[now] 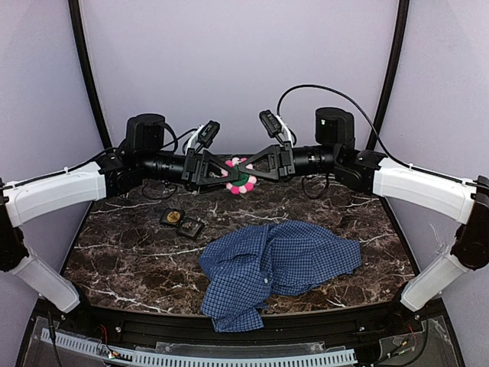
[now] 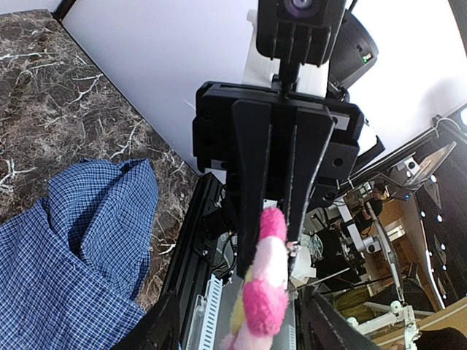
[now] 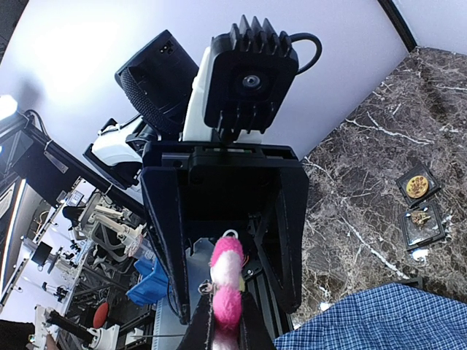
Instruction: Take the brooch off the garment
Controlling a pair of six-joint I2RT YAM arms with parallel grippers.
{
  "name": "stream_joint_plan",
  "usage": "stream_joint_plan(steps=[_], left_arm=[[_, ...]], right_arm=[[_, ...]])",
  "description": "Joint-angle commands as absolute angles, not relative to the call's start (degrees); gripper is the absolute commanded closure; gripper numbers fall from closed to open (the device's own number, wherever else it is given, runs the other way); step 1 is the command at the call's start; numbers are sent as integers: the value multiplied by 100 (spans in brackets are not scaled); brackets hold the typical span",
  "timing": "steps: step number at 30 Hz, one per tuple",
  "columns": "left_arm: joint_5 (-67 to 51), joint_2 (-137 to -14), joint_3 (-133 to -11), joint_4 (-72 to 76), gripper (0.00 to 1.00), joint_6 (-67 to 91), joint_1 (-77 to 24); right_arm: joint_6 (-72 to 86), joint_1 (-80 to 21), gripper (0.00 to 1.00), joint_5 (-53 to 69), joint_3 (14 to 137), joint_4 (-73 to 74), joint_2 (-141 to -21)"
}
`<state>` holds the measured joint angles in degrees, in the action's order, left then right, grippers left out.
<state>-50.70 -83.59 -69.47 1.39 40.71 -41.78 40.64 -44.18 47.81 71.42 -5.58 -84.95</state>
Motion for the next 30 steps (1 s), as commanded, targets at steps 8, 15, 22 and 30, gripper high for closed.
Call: stream_joint_plan(steps=[8, 15, 22, 30], left_arm=[[-5284, -8503, -7137, 230, 65, 4064, -4225], [-5366, -8526, -7129, 284, 88, 4118, -4223], [-5461, -8512, -7077, 306, 99, 4136, -4219], [-5531, -8475, -6921, 732, 99, 4394, -4189]], right_arm=[[4061, -4465, 100, 4891, 7281, -724, -8604], [4033, -4459, 100, 4906, 7269, -687, -8613], [4118, -4397, 95, 4886, 7338, -772, -8594], [4237, -4203, 46, 4714, 7244, -954, -8293]])
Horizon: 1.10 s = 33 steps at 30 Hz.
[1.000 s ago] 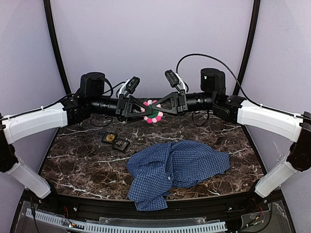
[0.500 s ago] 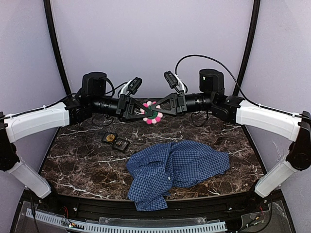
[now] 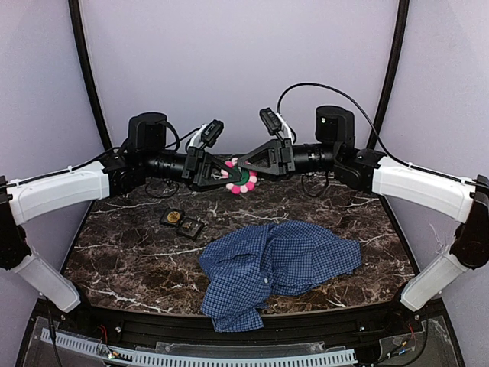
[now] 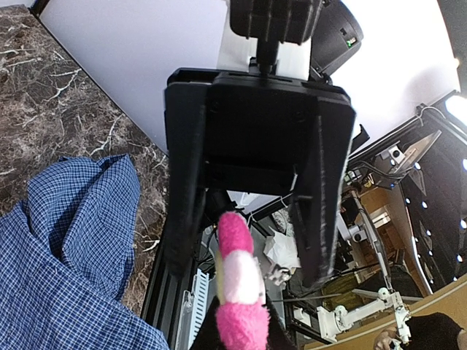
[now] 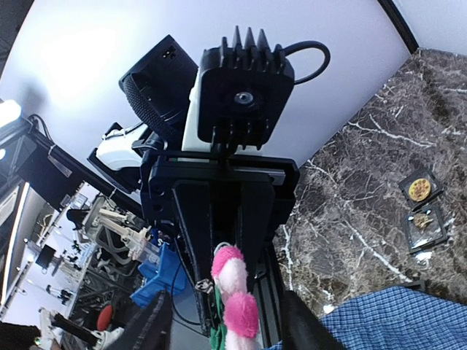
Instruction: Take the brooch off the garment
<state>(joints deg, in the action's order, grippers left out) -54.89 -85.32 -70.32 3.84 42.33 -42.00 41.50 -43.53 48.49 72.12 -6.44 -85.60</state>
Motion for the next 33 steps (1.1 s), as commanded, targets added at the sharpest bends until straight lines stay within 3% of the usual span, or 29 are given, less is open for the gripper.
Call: stream_joint_plan(steps=[1, 7, 17, 27, 33], left_arm=[[-5543, -8467, -6906, 847, 99, 4460, -4182], [-5616, -8457, -6834, 1078, 99, 4677, -4113], [-5684, -8504, -6873, 1091, 99, 4939, -4056], [-5604, -8478, -6964, 692, 99, 4738, -4058], [-5617, -8494, -7020, 544, 99, 4617, -4059]], right_arm=[[4276, -4149, 41, 4697, 7182, -997, -8214], [4046, -4058, 26, 4671, 6902, -797, -7891], [3324, -4498, 23, 4406, 7128, 50, -7959], [2995, -4828, 35, 4153, 7613, 498, -8421], [3062, -4844, 50, 4123, 7672, 419, -8549]])
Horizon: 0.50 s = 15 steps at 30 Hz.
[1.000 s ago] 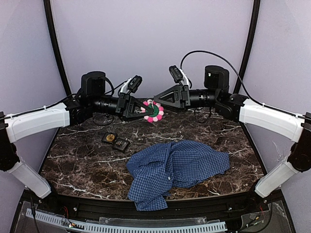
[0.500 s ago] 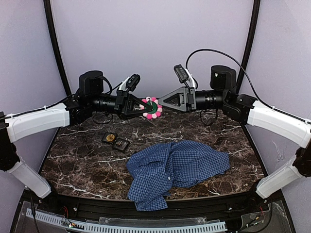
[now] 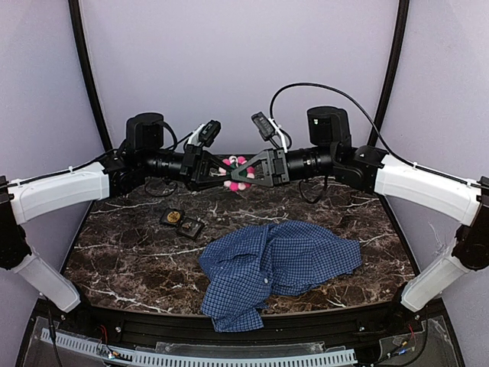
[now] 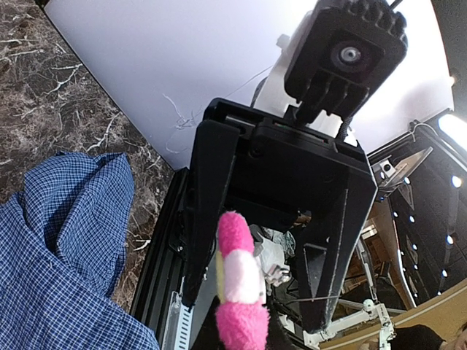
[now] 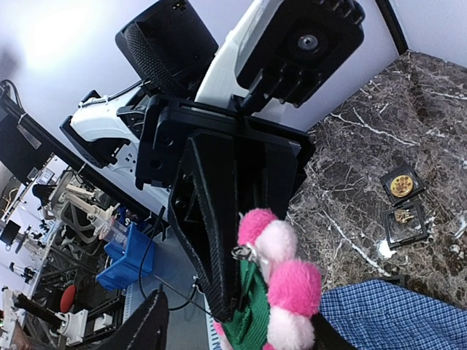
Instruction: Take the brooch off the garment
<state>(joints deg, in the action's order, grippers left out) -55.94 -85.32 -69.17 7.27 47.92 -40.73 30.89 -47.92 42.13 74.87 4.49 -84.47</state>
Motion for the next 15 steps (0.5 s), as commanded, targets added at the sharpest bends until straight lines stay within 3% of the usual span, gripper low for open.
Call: stream_joint_plan(steps=[1, 7, 15], left_arm=[[-5627, -8492, -7026, 534, 99, 4611, -4060], [-5612, -8496, -7078, 312, 99, 4435, -4060], [-5616, -8510, -7255, -289, 99, 3942, -4061]], right_arm=[[3073, -4843, 53, 4125, 7673, 403, -8559], [3186, -4843, 69, 4157, 7655, 296, -8608], [3305, -4837, 78, 4347, 7676, 297, -8745]])
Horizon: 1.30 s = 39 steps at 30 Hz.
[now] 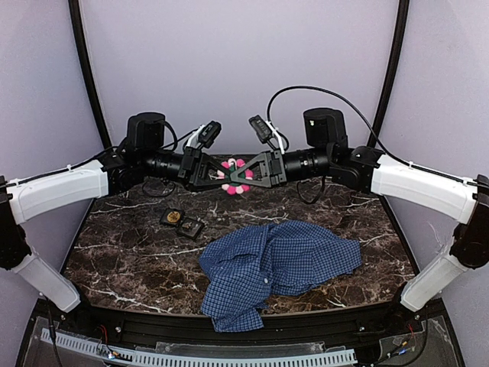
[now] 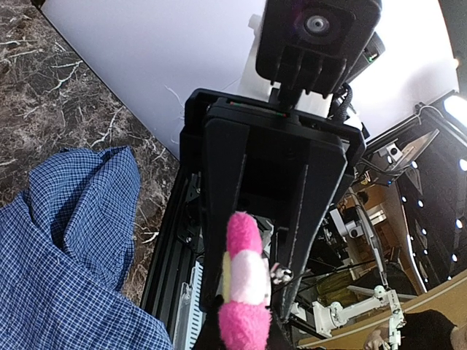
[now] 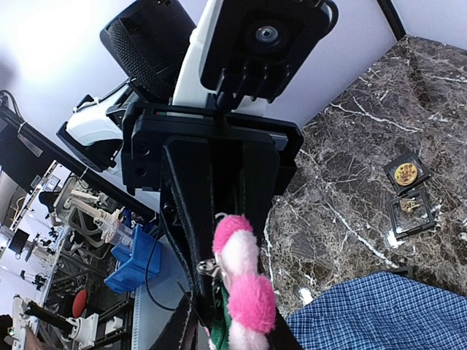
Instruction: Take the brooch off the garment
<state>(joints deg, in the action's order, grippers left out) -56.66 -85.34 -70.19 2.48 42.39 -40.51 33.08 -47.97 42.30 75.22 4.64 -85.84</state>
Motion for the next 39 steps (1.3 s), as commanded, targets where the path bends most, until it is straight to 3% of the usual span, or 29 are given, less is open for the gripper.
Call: stream_joint_plan(steps=[1, 20, 39], left_arm=[[-5616, -8526, -7284, -459, 99, 3818, -4061], [-5131, -8560, -8031, -2831, 99, 1912, -4084], [-4760, -8797, -8512, -3780, 99, 1245, -4202]], right_arm=[[3306, -4834, 79, 4391, 7688, 321, -8779], [3601, -4713, 81, 4891, 7912, 780, -9322], [3510, -4607, 84, 4924, 8350, 1706, -9884]])
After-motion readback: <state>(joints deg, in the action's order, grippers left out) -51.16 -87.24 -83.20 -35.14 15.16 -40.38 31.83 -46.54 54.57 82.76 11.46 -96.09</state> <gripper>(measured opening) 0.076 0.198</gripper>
